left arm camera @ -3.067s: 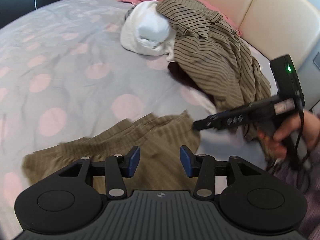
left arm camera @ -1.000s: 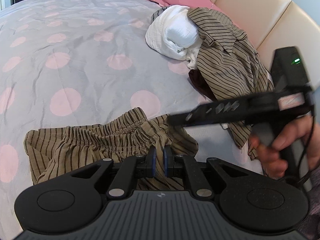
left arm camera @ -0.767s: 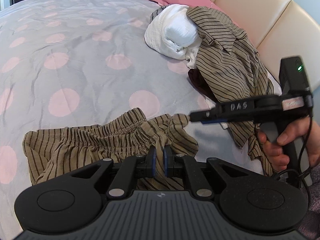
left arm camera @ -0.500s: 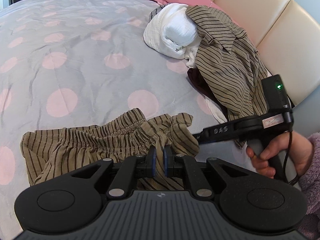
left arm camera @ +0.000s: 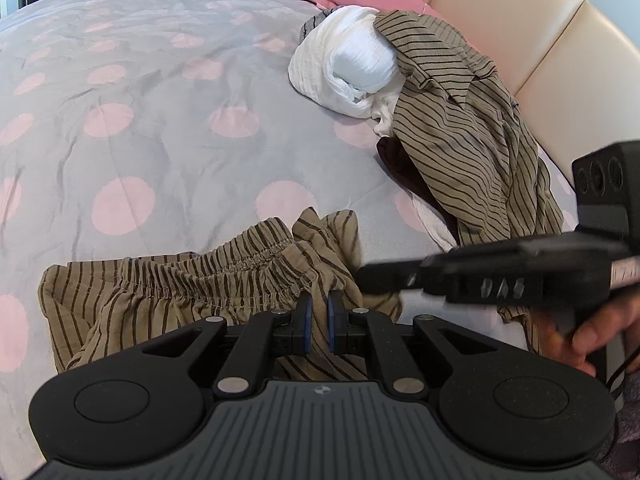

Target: Fold clothes

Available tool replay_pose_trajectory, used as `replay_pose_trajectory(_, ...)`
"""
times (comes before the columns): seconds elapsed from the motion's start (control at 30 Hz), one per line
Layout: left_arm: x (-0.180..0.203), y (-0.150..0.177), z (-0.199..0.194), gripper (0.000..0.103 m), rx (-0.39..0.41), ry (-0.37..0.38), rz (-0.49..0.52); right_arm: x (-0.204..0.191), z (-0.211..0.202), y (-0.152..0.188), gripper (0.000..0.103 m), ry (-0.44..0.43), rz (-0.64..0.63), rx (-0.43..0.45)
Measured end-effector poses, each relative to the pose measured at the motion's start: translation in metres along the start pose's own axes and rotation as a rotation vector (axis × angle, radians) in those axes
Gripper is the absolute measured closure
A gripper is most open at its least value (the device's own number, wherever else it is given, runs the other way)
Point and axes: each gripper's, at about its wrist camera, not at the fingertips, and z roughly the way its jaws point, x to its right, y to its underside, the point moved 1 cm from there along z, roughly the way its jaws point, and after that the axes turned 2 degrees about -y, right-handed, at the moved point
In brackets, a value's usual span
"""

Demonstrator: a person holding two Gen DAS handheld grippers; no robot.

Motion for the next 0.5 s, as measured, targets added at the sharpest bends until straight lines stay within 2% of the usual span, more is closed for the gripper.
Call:
replay_pose_trajectory(0.23, -0.002, 0.0, -0.003, 0.099, 0.014, -0.011, -0.002, -0.006, 0.027, 0.011, 0.101, -0.046, -0.066, -0.081)
replay_pose_trajectory(0.5, -0.001, -0.005, -0.009, 0.101, 0.045, 0.009, 0.008, 0.002, 0.052, 0.027, 0.1, -0.011, -0.081, -0.166)
